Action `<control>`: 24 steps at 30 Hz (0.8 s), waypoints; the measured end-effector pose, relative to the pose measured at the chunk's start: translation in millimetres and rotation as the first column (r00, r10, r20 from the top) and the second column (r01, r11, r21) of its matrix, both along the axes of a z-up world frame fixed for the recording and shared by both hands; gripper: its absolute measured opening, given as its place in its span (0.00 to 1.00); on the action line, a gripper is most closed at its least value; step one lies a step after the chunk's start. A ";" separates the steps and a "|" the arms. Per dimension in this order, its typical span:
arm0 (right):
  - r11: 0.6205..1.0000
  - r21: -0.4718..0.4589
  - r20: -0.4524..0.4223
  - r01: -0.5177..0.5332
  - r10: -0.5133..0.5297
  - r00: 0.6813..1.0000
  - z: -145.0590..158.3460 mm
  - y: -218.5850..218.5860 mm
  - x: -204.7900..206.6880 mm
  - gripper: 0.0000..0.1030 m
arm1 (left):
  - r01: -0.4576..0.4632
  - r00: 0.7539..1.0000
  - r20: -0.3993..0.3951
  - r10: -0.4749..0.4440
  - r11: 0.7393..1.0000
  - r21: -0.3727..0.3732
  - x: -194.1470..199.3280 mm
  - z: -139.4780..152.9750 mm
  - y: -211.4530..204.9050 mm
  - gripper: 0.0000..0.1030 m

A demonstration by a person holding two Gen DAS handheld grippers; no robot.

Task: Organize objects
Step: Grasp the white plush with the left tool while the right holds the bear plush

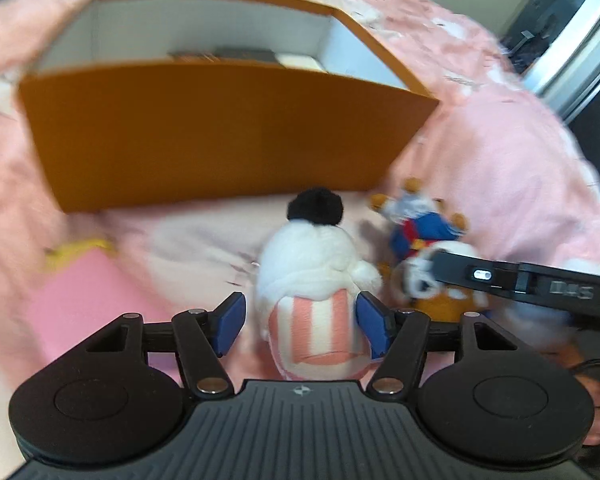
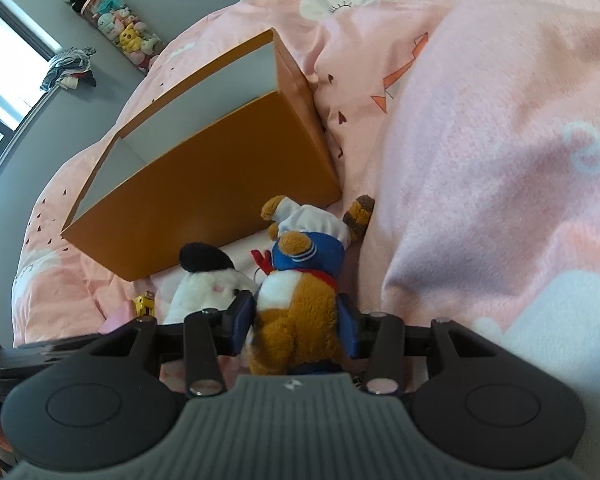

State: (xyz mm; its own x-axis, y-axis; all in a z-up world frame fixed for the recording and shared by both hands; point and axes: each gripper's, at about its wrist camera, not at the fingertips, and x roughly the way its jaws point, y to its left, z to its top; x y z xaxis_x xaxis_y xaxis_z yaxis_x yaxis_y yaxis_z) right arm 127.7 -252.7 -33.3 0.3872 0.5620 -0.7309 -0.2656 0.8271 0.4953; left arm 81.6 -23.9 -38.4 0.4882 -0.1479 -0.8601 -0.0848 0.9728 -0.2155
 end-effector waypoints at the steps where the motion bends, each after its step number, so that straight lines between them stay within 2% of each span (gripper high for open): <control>1: 1.000 0.008 0.000 -0.010 0.010 1.000 1.5 -0.6 -1.7 0.45 | -0.009 1.000 0.008 0.008 0.999 0.054 -1.8 1.2 -0.1 0.72; 3: 0.999 0.043 -0.020 -0.032 0.033 0.999 2.1 -1.4 -3.8 0.45 | -0.001 1.000 0.029 -0.003 0.992 0.123 -3.4 3.5 -4.3 0.70; 7: 0.990 0.119 -0.103 -0.072 0.084 0.991 -7.9 2.8 -3.0 0.45 | 0.012 0.999 0.041 -0.016 0.995 0.097 -0.2 2.5 -4.0 0.66; 12: 0.997 0.048 -0.139 -0.056 0.063 0.988 -19.7 6.6 -2.1 0.47 | 0.067 0.994 0.086 -0.069 0.997 0.036 -4.4 11.5 1.7 0.65; 16: 0.997 0.044 -0.136 -0.060 0.065 0.989 -19.4 7.1 -2.4 0.48 | 0.118 0.991 0.044 -0.124 0.987 0.111 3.4 7.2 -12.9 0.65; 18: 0.997 0.042 -0.134 -0.061 0.066 0.989 -20.0 7.3 -1.8 0.48 | 0.119 0.990 0.052 -0.128 0.982 0.148 5.8 4.0 -19.0 0.61; 24: 0.997 0.041 -0.130 -0.066 0.070 0.989 -19.3 6.4 -1.9 0.50 | 0.165 0.982 0.051 -0.180 0.963 0.213 11.2 -9.4 -32.2 0.63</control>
State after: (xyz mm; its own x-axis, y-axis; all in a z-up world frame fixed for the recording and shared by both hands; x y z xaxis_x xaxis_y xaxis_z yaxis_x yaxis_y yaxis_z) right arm 125.8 -246.4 -52.6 0.2489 0.6109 -0.7516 -0.2511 0.7902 0.5591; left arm 92.8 -56.0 -47.8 0.5306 -0.0575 -0.8457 0.0964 0.9953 -0.0072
